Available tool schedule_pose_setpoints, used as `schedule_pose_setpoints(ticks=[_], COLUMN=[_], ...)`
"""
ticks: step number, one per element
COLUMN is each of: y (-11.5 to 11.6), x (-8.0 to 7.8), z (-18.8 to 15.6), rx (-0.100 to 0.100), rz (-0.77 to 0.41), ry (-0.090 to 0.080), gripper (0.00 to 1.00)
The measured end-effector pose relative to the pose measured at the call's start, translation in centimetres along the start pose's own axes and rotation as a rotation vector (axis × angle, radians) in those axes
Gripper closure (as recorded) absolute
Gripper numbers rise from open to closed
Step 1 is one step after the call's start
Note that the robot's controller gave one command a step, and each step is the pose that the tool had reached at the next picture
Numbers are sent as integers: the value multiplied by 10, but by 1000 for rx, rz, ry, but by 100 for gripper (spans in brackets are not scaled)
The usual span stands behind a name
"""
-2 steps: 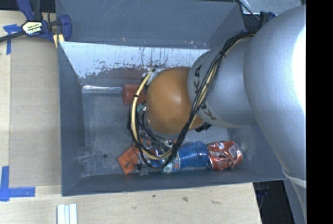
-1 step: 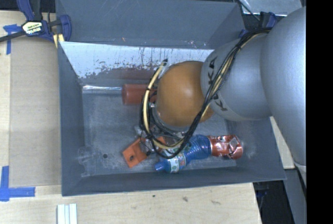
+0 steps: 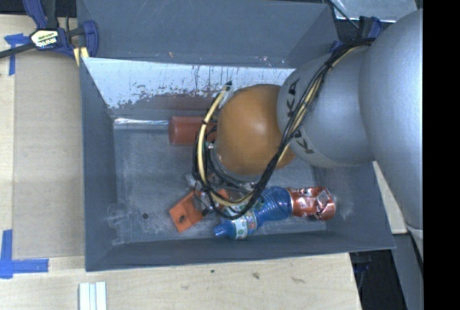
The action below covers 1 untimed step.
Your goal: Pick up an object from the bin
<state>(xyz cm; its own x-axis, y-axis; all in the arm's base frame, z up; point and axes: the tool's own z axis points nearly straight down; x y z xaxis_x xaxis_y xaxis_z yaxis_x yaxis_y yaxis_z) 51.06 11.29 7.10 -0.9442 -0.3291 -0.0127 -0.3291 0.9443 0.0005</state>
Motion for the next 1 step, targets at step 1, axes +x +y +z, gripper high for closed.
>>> schedule_pose_setpoints(ticks=[1], y=[5], x=[-7], z=[-148], rx=[0], rz=[-42], ry=[-3], gripper=[100])
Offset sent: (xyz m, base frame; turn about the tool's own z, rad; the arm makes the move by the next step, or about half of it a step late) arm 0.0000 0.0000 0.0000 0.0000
